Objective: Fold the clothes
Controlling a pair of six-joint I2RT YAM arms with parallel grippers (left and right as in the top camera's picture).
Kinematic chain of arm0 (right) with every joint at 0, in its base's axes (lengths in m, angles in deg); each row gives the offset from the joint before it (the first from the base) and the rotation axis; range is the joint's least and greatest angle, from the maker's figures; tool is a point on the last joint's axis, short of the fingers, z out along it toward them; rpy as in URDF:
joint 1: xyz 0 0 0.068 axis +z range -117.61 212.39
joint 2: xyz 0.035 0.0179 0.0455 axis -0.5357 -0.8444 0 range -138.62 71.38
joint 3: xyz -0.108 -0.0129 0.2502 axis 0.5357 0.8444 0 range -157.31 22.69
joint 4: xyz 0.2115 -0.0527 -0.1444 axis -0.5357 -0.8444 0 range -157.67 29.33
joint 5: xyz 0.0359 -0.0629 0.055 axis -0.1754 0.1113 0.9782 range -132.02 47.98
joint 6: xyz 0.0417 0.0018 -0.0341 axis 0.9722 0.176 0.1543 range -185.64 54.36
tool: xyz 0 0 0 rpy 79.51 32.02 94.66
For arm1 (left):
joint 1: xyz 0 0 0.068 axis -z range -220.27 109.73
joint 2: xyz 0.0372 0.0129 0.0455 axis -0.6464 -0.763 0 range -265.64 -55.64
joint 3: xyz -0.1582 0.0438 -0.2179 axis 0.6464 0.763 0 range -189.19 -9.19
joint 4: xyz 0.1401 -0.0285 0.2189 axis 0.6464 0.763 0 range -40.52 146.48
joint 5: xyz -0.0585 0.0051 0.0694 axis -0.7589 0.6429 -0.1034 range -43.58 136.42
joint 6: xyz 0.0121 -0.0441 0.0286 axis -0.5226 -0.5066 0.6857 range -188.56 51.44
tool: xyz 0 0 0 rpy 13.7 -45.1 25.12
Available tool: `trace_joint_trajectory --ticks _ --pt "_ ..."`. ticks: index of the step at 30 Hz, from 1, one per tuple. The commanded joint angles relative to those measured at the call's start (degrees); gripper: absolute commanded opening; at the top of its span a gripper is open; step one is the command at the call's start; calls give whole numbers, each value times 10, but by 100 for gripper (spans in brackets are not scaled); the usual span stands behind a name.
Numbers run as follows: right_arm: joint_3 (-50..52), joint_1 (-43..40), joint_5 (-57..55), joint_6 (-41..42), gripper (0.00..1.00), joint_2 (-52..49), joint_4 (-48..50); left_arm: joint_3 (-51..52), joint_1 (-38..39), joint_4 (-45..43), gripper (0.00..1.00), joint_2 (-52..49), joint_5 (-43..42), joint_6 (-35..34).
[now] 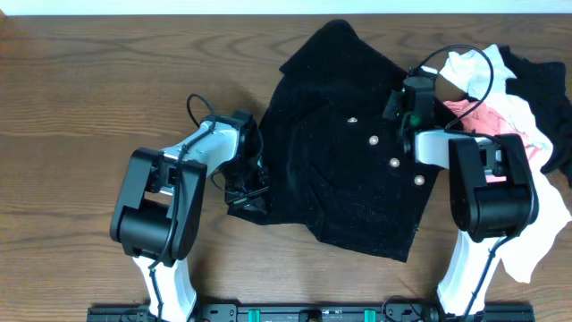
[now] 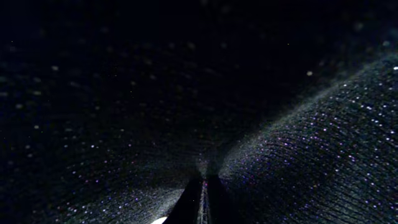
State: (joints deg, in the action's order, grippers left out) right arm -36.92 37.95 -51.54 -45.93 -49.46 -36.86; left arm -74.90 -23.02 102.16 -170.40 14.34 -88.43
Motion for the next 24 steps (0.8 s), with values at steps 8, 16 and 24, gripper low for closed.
trace_joint_trajectory --ticks 8,16,24 --pt "-35 -6 95 -16 47 75 -108 26 -63 -63 6 -50 132 -8" --pt "-42 -6 134 -18 85 174 -190 26 -141 -57 6 -50 148 -3" --pt "-42 -6 187 -18 99 202 -272 27 -233 -56 6 -50 151 21"
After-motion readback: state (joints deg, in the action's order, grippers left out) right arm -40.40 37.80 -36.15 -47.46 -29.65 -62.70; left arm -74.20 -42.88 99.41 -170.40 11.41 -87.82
